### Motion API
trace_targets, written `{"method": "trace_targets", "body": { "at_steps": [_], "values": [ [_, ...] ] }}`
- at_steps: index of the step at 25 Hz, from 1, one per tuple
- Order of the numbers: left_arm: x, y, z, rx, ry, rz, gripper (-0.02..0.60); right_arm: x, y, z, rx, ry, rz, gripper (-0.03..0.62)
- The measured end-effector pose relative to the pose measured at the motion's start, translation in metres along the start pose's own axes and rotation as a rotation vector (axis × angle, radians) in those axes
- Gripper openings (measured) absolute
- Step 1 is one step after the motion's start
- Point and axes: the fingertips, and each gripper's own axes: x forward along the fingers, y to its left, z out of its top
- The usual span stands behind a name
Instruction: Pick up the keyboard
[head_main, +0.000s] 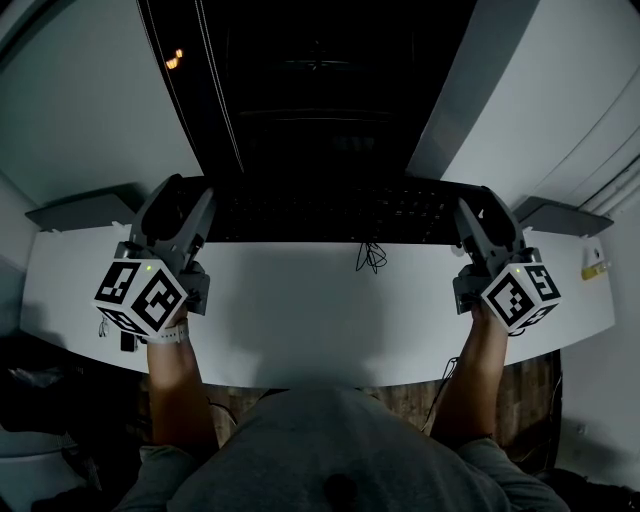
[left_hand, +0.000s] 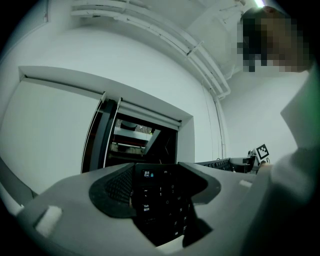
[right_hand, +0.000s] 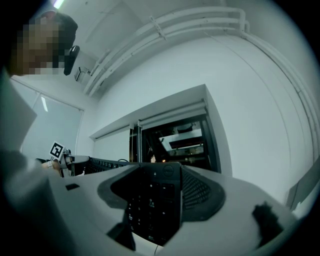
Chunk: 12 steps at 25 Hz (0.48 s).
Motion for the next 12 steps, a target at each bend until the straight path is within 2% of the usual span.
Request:
{"method": "trace_targets", "body": {
  "at_steps": [12],
  "values": [
    [0.0021, 0.0009, -0.0023, -0.001, -0.005, -0.004, 0.258, 0.0000, -0.0008, -0.0011, -0.003, -0.006, -0.004, 0.255]
  ]
}}
